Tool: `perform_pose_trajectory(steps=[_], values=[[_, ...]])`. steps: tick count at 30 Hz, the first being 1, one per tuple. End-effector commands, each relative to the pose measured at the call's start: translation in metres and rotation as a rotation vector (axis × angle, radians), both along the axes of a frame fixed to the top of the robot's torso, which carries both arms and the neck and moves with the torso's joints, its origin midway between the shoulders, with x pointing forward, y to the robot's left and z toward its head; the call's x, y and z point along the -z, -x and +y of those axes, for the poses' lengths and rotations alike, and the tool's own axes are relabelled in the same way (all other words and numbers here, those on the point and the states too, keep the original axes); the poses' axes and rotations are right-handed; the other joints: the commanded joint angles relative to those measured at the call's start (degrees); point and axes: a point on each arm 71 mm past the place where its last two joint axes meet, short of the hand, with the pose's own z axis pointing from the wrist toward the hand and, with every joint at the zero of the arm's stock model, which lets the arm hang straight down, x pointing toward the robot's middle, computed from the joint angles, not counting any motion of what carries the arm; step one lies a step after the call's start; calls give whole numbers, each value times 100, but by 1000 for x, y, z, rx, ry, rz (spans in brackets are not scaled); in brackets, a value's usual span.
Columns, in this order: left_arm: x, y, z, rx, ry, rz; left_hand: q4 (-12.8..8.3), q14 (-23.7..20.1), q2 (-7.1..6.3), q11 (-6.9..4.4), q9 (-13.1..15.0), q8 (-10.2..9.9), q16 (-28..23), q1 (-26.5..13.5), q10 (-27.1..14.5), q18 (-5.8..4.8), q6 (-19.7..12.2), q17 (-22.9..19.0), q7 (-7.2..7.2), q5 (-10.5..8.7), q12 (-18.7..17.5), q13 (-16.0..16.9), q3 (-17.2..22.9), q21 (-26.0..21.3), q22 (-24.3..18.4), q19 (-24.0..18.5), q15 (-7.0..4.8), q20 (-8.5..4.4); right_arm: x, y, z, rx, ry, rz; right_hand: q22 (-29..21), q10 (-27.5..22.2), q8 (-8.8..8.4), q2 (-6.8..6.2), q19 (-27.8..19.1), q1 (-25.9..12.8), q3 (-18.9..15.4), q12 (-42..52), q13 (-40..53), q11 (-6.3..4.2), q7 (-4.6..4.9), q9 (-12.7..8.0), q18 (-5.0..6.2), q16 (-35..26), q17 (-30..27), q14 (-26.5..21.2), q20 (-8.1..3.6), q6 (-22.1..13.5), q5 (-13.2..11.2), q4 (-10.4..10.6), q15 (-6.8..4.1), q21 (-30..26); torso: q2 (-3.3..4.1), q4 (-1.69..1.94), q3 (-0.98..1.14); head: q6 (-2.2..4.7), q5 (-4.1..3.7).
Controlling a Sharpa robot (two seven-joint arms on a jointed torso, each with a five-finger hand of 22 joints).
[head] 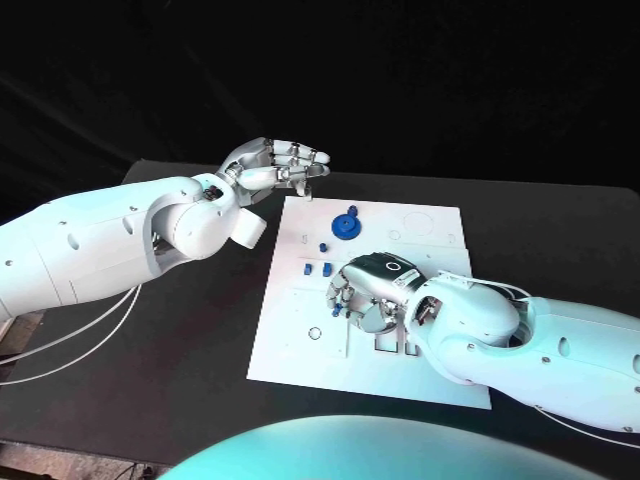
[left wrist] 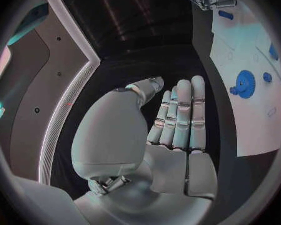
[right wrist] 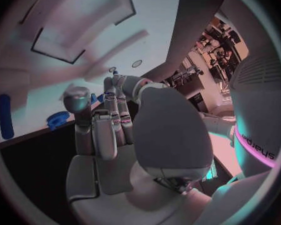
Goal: Assemble the parts on the task board
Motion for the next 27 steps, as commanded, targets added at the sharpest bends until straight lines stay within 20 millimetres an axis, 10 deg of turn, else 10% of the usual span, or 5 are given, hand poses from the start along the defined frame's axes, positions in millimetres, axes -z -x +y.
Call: perform_pose_trajectory(steps=[1, 27], values=[[-1, 1, -2, 15, 4, -2, -38, 8, 33, -9, -9, -16, -24, 12, -33, 78, -25, -6, 93, 26, 28, -2, -7, -24, -8, 13, 33, 43, 2, 1, 1, -13, 31, -6, -5, 150, 20, 64, -38, 14, 25, 8, 6, -136, 9, 8, -57, 9, 209, 376, -20, 11, 36, -8, -42, -20, 4, 1, -1, -25, 13], [0, 1, -1, 18, -1, 4, -33, 6, 35, -5, -9, -10, -25, -3, -60, 79, -43, -10, 95, 25, 39, -1, -21, -29, -11, 8, 38, 49, 6, -1, 2, -2, 61, -15, -14, 147, 23, 68, -45, -7, 31, 4, 12, -134, 11, 21, -54, 12, 209, 377, -19, -3, 34, -27, -41, -34, -7, 2, -5, -51, 11]])
